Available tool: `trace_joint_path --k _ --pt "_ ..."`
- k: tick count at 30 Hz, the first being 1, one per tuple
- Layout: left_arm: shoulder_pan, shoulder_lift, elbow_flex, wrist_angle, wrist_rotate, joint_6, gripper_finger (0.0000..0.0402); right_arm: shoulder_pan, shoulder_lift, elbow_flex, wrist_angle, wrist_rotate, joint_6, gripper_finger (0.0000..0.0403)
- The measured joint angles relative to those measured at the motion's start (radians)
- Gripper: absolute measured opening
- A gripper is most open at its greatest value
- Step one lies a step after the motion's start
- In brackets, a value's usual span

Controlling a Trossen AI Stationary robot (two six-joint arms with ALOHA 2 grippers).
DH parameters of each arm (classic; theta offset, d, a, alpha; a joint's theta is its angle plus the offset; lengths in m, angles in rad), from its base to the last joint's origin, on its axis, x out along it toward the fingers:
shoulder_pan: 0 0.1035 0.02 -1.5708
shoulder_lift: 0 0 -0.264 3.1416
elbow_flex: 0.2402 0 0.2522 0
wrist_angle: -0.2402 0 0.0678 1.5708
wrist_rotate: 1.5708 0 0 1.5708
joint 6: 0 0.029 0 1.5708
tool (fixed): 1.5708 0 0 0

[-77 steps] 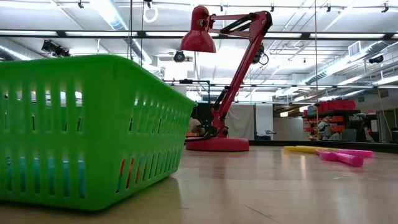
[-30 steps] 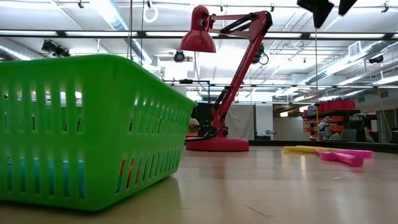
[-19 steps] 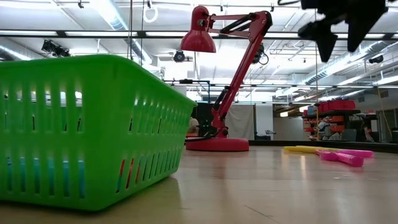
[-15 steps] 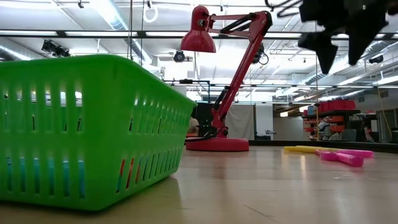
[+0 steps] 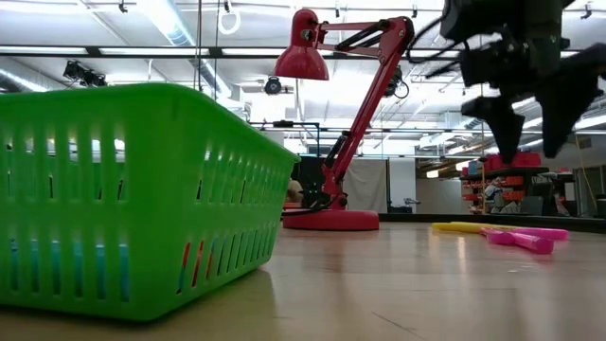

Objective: Pick & Place Markers
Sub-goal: Put the pink pen into the bin

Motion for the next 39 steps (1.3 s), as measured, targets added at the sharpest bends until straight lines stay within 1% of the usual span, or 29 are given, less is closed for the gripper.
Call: trace_joint_path --k 5,11,19,27,32,36,39 --pt "0.000 0.000 0.000 0.001 0.005 0.000 0.0206 0.004 0.027 -0.061 0.050 -0.028 0.001 0.0263" --pt "0.000 0.000 0.000 -0.001 0.014 0.000 0.0206 0.032 0.053 -0.114 0.162 -0.050 0.007 0.0263" --pt "0.000 0.000 0.000 -0.001 0.016 0.001 0.0206 0.059 0.158 -0.116 0.157 -0.049 -0.008 0.0263" --pt "0.000 0.000 0.000 -0.001 0.025 0.001 0.0206 0.060 0.260 -0.110 0.173 -0.047 -0.037 0.0263" --pt "0.000 0.000 0.000 -0.001 0.027 0.001 0.0206 0.060 0.292 -0.109 0.239 -0.047 -0.044 0.0263" --pt "0.000 0.000 0.000 -0.001 0.057 0.001 0.0206 0.060 0.313 -0.109 0.246 -0.047 -0.046 0.0263" --pt "0.000 0.000 0.000 -0.001 0.060 0.001 0.0206 0.060 0.328 -0.112 0.258 -0.045 -0.052 0.0262"
